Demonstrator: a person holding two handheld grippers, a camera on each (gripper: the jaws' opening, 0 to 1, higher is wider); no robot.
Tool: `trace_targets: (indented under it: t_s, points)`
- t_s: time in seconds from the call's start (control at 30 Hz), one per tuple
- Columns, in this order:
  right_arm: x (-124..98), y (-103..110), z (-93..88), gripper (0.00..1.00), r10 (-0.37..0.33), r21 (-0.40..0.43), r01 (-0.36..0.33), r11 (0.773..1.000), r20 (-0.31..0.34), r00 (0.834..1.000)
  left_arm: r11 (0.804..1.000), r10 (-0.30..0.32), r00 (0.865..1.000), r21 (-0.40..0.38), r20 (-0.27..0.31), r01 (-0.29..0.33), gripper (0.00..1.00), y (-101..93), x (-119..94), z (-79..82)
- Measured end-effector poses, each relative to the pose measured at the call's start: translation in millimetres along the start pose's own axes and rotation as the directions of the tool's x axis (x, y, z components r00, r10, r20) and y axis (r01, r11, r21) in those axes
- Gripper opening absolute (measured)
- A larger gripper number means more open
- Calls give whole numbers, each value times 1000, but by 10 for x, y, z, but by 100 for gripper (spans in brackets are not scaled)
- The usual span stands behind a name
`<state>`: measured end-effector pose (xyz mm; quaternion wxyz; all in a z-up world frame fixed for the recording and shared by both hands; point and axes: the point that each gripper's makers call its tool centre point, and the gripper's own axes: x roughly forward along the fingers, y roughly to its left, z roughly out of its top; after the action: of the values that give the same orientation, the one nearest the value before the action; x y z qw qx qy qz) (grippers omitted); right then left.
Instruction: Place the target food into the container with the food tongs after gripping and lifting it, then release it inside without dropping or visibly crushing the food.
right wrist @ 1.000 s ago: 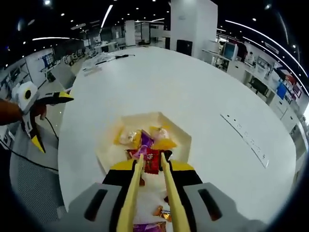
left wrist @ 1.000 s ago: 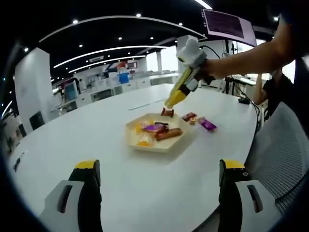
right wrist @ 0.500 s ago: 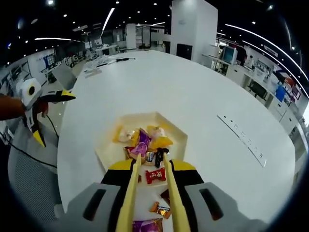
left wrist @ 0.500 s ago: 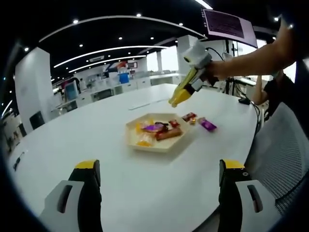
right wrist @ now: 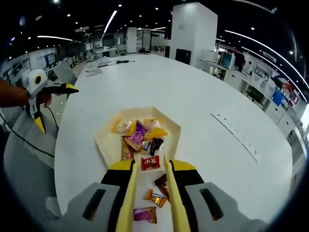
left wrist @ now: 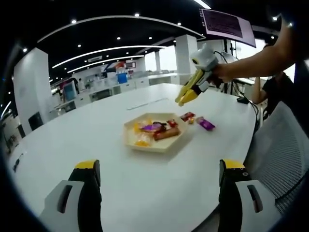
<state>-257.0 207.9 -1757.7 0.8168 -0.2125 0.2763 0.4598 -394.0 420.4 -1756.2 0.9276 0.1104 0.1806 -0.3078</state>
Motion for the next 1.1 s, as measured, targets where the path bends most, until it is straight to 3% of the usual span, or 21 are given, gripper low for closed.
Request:
trace_targets:
  t_s: [0.6, 1.1]
  points:
    - [-164, -38, -88, 28, -14, -26, 14, 1000, 2, 1000, 1000, -2, 1000, 12, 12, 2, 99, -8, -13, 24]
    - [-319, -98, -269, 28, 7, -53, -7, 999, 12, 1000, 1000, 2, 1000, 13, -9, -2, 99, -1, -5, -18]
